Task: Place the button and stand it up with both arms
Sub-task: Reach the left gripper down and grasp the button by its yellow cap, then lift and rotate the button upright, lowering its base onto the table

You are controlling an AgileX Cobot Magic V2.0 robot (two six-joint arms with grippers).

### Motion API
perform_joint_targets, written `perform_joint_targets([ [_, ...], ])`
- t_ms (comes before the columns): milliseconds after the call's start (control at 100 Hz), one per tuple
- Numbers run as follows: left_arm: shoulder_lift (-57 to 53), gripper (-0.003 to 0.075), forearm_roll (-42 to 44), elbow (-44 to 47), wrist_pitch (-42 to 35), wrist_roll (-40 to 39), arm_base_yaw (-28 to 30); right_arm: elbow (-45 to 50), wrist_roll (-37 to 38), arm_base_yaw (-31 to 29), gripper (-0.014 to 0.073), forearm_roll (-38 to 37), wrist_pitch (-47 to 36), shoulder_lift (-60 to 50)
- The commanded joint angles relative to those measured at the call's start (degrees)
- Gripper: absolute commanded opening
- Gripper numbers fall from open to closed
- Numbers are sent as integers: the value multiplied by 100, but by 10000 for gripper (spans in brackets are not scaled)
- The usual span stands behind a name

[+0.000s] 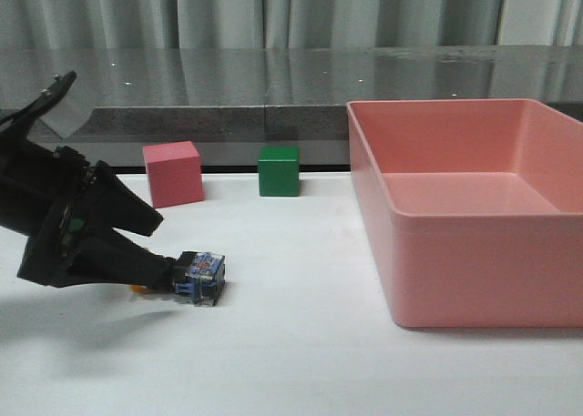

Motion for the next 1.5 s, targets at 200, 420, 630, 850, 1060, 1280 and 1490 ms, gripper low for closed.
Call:
perform_joint_targets([
  [200, -241, 547, -318, -117, 296, 22, 24, -159, -5, -37, -76, 102, -399, 51],
  [420, -202, 547, -318, -117, 265, 163, 24, -159, -5, -37, -76, 102, -399, 51],
  [630, 126, 547, -318, -117, 327, 181, 24, -159, -5, -37, -76, 102, -399, 51],
  [850, 408, 479, -318, -117, 415, 181, 24, -159, -5, -37, -76, 102, -399, 51],
  [1060, 408, 102, -318, -117, 649, 181, 24, -159, -5, -37, -76, 104, -405, 51],
  [1280, -55, -19, -307, -211, 563, 74, 24, -159, -5, -37, -76, 104, -415, 51],
  [1490, -1203, -19, 536, -623, -709, -680, -119, -159, -5, -37, -76, 104, -436, 51],
])
